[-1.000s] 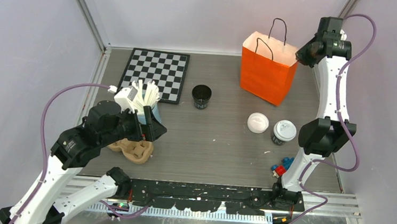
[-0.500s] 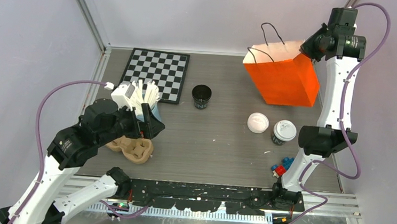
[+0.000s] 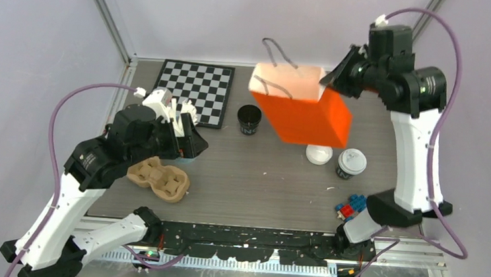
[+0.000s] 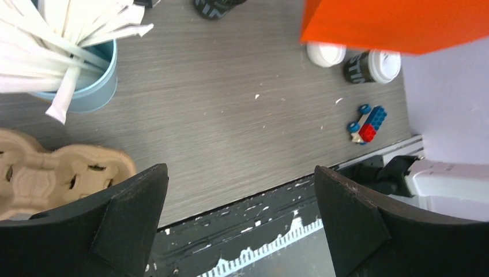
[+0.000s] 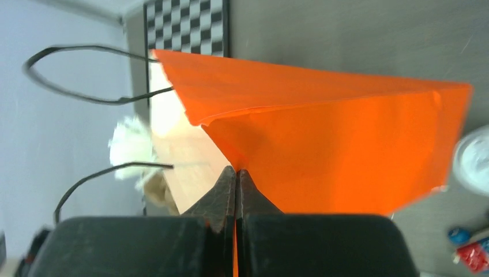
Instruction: Pack the takeout coffee
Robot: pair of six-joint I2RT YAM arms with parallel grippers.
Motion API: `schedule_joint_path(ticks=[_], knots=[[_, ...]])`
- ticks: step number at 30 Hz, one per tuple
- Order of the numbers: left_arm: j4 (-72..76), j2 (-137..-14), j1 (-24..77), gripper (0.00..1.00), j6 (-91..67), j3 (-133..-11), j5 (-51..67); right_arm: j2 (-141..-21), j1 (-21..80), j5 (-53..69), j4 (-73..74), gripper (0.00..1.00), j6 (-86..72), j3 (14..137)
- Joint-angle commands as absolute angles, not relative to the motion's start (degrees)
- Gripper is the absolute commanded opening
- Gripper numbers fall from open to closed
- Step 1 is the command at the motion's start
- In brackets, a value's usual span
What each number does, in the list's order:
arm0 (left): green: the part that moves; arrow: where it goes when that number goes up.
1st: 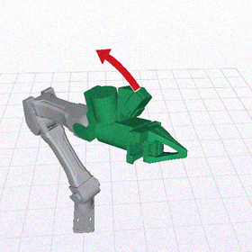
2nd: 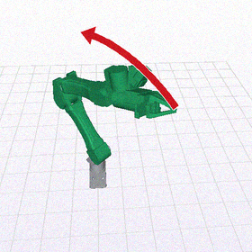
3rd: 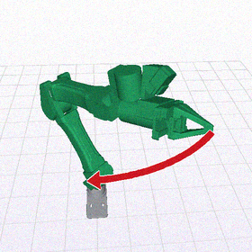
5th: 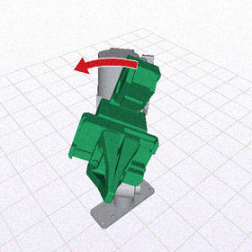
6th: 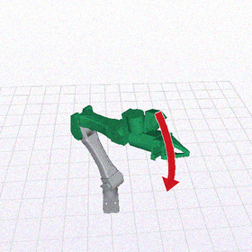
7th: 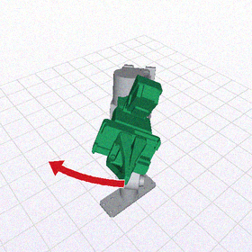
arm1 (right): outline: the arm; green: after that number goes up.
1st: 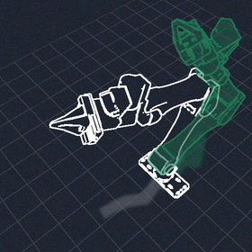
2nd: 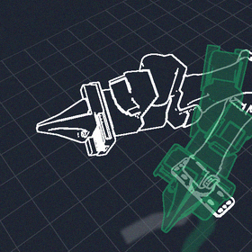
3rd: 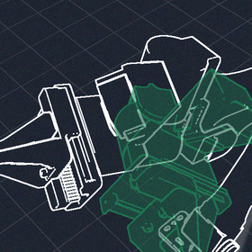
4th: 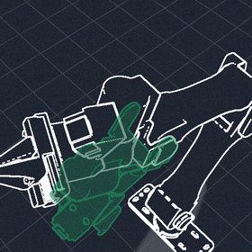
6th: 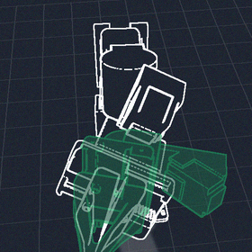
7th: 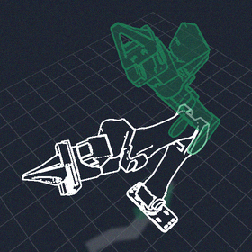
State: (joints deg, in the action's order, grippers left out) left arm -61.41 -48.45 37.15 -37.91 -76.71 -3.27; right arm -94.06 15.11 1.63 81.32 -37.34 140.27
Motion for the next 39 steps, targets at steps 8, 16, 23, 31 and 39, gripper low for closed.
schedule_joint_path(ticks=[8,16,23,31,39], knots=[[-68.9,-51.9,37.4,1.0,-38.1,-90.0,-6.7,-68.2,27.1,9.2,54.5,0.0,-55.8,86.9],[-68.6,-51.1,37.4,1.0,-35.3,-85.7,-8.2,-68.2,28.7,7.7,53.9,0.05,-50.0,79.7],[-69.7,-53.7,37.4,0.99,-33.1,-87.0,-7.7,-73.6,28.8,3.3,62.6,0.22,-41.3,86.4],[-65.0,-54.4,37.4,0.87,-39.0,-83.4,-1.7,-74.6,29.2,0.3,68.9,0.2,-34.7,91.8],[-62.7,-53.4,37.4,0.88,-47.2,-80.8,-5.8,-73.5,29.5,-3.2,70.2,0.02,-33.1,92.9]])
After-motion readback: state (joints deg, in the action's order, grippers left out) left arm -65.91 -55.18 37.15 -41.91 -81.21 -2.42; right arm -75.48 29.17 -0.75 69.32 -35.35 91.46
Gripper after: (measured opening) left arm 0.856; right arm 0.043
